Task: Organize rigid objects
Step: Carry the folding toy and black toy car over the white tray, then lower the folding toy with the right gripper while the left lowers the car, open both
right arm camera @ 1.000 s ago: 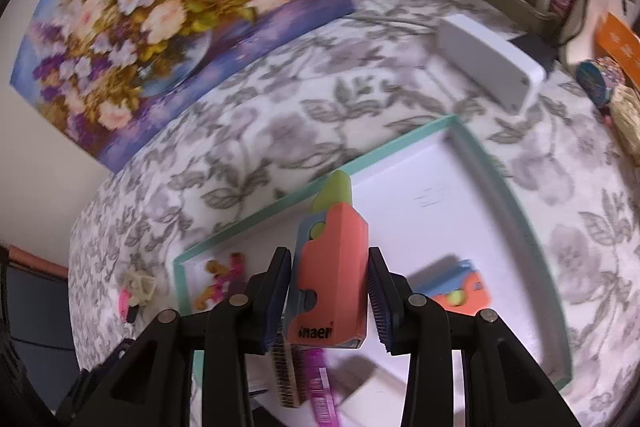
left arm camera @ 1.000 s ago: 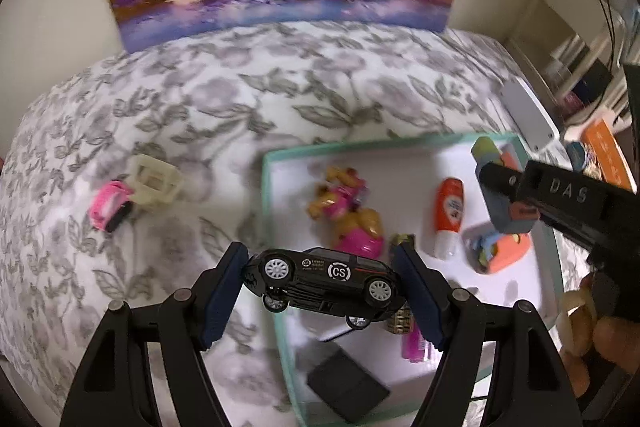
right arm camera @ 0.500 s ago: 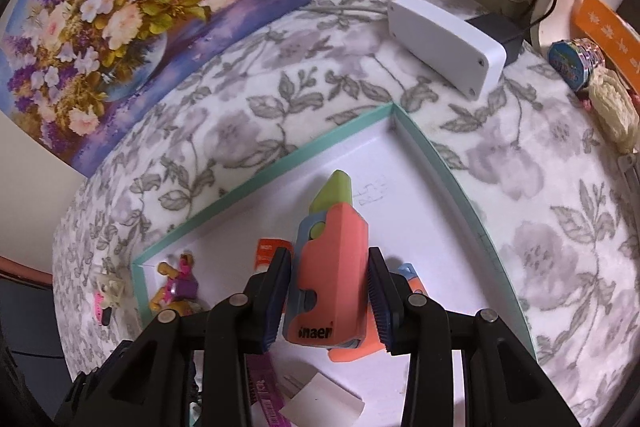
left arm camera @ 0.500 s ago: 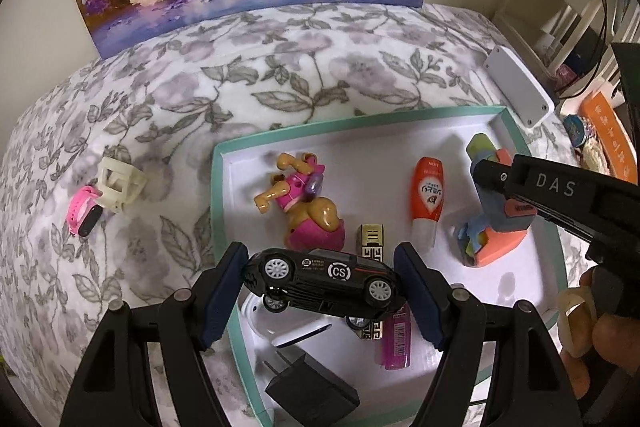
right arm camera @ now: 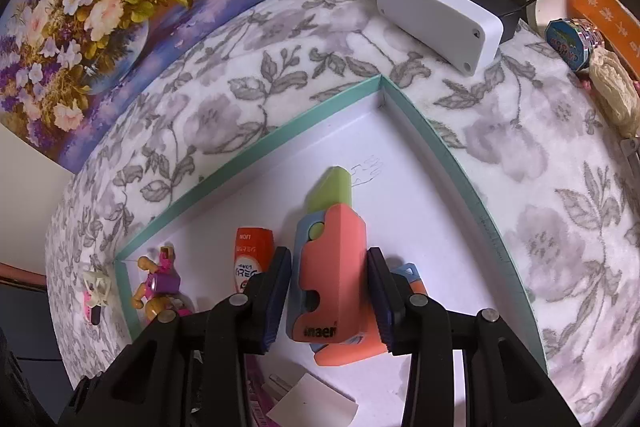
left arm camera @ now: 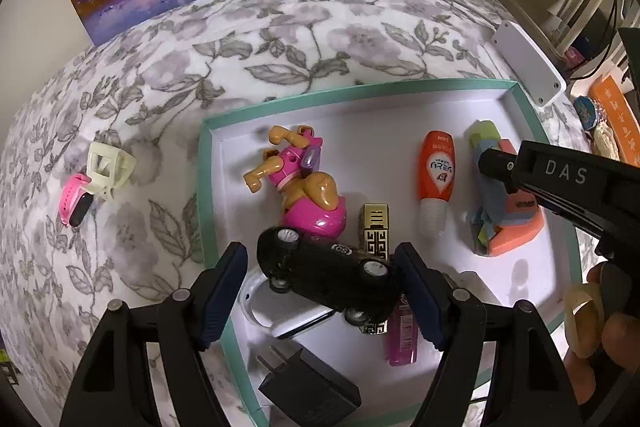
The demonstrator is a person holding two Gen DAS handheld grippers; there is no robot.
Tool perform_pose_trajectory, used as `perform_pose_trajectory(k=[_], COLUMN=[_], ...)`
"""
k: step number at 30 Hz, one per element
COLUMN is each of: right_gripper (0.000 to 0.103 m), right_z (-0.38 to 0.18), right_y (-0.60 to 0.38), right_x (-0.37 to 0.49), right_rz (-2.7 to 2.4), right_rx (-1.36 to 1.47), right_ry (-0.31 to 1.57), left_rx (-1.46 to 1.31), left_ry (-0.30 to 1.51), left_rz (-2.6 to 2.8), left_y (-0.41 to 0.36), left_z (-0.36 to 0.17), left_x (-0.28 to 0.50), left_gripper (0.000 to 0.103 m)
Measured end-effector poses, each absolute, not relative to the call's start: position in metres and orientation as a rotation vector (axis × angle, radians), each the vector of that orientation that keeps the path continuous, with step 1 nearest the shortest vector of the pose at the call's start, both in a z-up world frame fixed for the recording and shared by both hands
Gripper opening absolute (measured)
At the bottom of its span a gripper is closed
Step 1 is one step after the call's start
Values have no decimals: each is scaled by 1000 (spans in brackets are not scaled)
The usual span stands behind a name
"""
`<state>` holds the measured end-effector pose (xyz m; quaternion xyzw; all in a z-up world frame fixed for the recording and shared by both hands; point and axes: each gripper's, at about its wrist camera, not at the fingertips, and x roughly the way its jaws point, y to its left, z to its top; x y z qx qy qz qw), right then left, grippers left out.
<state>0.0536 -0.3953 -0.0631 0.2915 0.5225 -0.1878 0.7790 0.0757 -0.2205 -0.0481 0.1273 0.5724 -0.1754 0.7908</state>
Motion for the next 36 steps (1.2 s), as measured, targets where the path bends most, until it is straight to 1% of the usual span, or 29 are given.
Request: perform_pose_trajectory(k=[4,8,13,15,17,20,22,29,31,32,33,36], right_gripper=[41,51,53,60,63,72,74,87,94,100,103,103], right_z=[-63,-63,-58,-53,-48,-42,-39,-27,-25,-24,-23,-21], right_y=[-395,-391,-384,-383,-382,-381,-381,-378,-378,-378,-377,-375], right_x=[54,58,62,63,63,65,65,65,66,66,66,66], right_rz=[-412,-419,-408,-403,-408,-422,-419,-435,-438,-441,-444,-439], right_rx=[631,610,586,592,592,574,574,527,518,510,502,491], right_ry=[1134,1155,1162,1152,1142,1139,1136,1122,1118,1116,1112,1107], left_rx=[261,250,227,214,194,169,154,91,75,68,58,15], left_ry=[1247,1252,1252,1253,1255,1254,1252,1250,1245,1244,1244,1247], left_rz=[-376,-370,-353,-346,-333,-322,-318,-307,-286,-277,-263,-217], left_y=[-220,-217,-212,-209,-205,-199,-196,-184,-177,-175,-170,-154], left_z=[-48,-44,-36,-34,-31,-27,-24,-14,-12,-12,-12,-13], left_x=[77,78,82,84,87,90,91,99,102,103,105,113], left_gripper=[77,77,77,77,77,77,77,77,77,79,81,83])
